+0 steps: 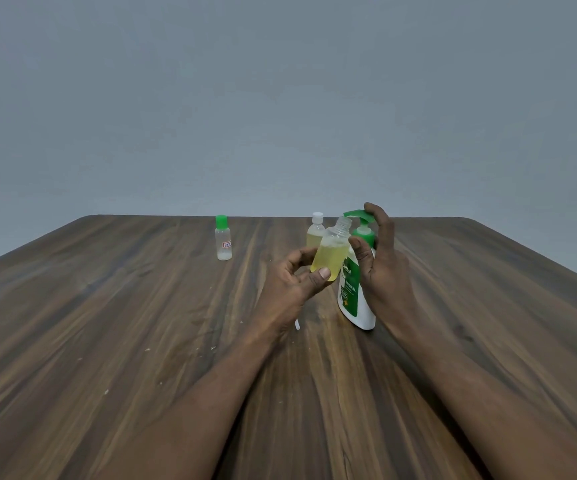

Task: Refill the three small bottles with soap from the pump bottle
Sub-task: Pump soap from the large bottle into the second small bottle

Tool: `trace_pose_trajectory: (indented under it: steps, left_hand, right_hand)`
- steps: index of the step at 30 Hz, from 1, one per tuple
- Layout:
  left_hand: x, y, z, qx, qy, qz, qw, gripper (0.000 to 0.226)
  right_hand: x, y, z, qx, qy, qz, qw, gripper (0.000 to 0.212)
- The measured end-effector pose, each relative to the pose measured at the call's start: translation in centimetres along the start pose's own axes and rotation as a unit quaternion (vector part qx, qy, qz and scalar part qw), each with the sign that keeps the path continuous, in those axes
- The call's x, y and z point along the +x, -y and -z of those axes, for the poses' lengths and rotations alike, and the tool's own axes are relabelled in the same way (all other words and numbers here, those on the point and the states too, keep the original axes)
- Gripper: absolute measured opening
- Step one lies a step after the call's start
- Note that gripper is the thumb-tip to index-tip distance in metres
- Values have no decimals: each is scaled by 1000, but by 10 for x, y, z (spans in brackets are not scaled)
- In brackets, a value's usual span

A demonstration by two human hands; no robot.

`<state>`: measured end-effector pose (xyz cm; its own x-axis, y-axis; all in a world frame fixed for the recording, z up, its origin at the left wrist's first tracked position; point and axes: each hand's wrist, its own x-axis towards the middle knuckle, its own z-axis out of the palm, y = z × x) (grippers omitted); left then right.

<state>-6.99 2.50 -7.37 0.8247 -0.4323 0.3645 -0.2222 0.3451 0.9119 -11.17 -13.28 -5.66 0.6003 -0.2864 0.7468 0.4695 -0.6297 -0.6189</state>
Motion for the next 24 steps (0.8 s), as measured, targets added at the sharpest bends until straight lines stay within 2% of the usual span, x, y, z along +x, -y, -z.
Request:
trace_pose_trajectory:
  steps: [15,24]
  left_hand:
    - [4,-1,4,43,-38,-2,998,43]
    - [4,-13,8,62,-54,-41,996,45]
  right_hand:
    - [0,5,0,-11,3,-7,1000,45]
    - [-1,10,-1,-23,1,3,1000,40]
